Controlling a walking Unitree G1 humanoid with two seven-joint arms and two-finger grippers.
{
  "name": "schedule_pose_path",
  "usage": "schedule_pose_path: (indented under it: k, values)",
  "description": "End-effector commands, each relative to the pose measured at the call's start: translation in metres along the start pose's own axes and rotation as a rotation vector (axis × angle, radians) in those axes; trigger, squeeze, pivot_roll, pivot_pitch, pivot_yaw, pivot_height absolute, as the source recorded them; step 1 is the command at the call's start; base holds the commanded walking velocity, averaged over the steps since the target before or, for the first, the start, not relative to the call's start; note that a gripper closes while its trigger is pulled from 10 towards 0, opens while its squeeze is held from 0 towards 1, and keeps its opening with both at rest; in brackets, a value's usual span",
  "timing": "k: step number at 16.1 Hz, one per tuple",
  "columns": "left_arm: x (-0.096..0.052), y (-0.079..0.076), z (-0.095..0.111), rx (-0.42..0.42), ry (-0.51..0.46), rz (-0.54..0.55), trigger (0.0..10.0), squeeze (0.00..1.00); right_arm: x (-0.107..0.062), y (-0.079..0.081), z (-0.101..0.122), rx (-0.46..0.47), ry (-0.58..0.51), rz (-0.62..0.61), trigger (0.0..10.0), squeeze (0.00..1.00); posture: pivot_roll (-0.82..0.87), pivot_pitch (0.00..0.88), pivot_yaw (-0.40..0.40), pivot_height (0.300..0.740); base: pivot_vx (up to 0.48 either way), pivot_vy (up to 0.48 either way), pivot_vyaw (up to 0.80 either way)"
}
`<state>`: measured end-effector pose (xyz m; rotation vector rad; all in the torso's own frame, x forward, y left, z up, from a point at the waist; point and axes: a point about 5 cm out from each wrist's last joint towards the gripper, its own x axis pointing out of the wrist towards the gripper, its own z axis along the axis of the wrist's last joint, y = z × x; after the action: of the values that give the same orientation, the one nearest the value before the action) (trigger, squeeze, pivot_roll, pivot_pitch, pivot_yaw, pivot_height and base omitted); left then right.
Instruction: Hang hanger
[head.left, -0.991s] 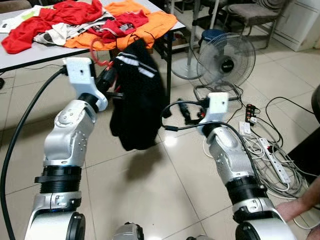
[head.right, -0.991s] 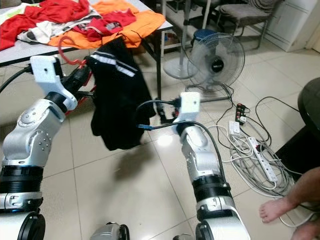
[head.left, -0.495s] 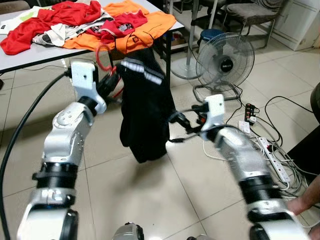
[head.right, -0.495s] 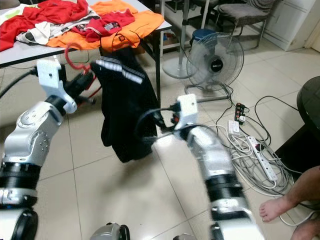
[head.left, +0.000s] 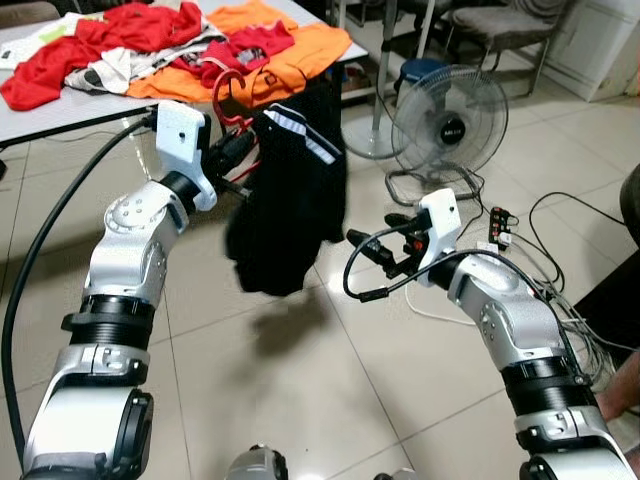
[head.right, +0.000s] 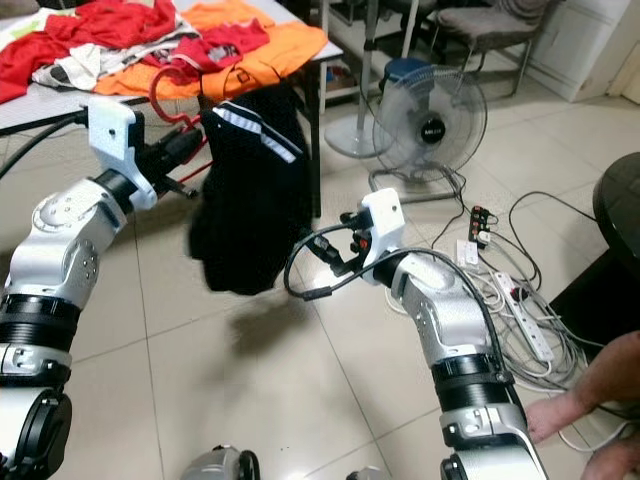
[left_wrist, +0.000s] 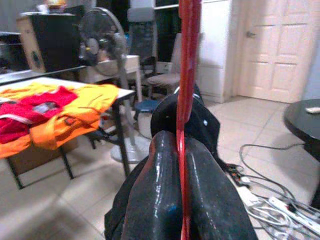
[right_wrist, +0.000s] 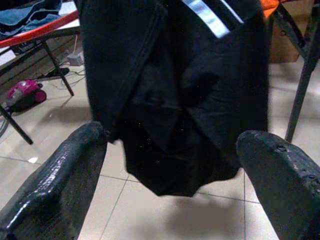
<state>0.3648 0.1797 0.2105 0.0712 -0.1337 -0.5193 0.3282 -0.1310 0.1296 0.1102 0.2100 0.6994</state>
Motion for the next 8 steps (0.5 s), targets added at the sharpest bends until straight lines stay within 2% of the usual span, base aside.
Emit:
schedule_pose_path:
  k: [1, 4, 5, 8]
  values:
    - [0.002, -0.007, 0.013, 0.035, -0.059, -0.067, 10.0, 0.0, 0.001, 0.003, 0.0, -0.003, 0.007, 0.023, 10.0, 0.0, -0.01, 0.05, 0.043, 0.74, 0.0, 0.0, 0.0]
    - [-0.001, -0.013, 0.014, 0.096, -0.051, -0.199, 10.0, 0.0, -0.005, 0.005, 0.001, -0.043, 0.059, 0.104, 10.0, 0.0, -0.01, 0.05, 0.039, 0.74, 0.0, 0.0, 0.0]
    - [-0.006, -0.015, 0.015, 0.163, -0.034, -0.295, 10.0, 0.0, -0.018, -0.001, 0.005, -0.107, 0.106, 0.158, 10.0, 0.0, -0.01, 0.05, 0.04, 0.74, 0.0, 0.0, 0.0]
    - [-0.01, -0.014, 0.02, 0.246, -0.009, -0.389, 10.0, 0.0, -0.04, -0.014, 0.013, -0.219, 0.19, 0.22, 10.0, 0.0, -0.01, 0.048, 0.04, 0.74, 0.0, 0.0, 0.0]
